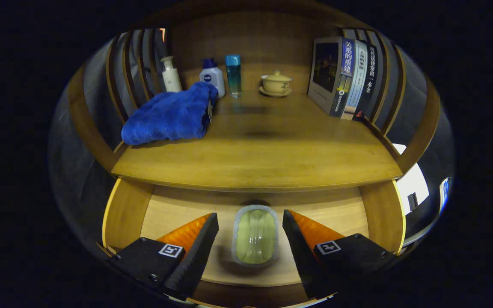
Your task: Pull open the drawer, take out the items inside it, and place them on the countertop above the cabinet.
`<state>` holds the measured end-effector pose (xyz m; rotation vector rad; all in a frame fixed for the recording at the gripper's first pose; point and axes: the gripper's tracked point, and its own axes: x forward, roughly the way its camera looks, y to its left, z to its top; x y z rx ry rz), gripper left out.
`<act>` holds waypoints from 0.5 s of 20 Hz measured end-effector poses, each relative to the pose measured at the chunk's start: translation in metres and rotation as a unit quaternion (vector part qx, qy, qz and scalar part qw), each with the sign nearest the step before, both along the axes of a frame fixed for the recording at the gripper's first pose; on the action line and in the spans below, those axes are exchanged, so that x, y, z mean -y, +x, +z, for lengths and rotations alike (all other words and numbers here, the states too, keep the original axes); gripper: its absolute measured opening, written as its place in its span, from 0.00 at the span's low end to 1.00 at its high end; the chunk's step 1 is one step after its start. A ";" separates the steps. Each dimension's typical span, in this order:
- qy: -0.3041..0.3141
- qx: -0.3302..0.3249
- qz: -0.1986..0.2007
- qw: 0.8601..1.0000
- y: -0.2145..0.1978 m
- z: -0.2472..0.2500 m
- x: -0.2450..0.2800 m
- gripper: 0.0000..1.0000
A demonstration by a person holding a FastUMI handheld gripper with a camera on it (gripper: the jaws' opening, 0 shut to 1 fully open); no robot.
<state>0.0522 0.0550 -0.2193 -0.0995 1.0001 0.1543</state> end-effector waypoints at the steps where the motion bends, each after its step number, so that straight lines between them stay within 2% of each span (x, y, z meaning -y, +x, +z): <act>1: -0.004 -0.008 -0.003 1.000 0.001 -0.003 0.001 0.98; 10: -0.028 -0.083 -0.024 0.996 -0.003 -0.038 0.016 0.98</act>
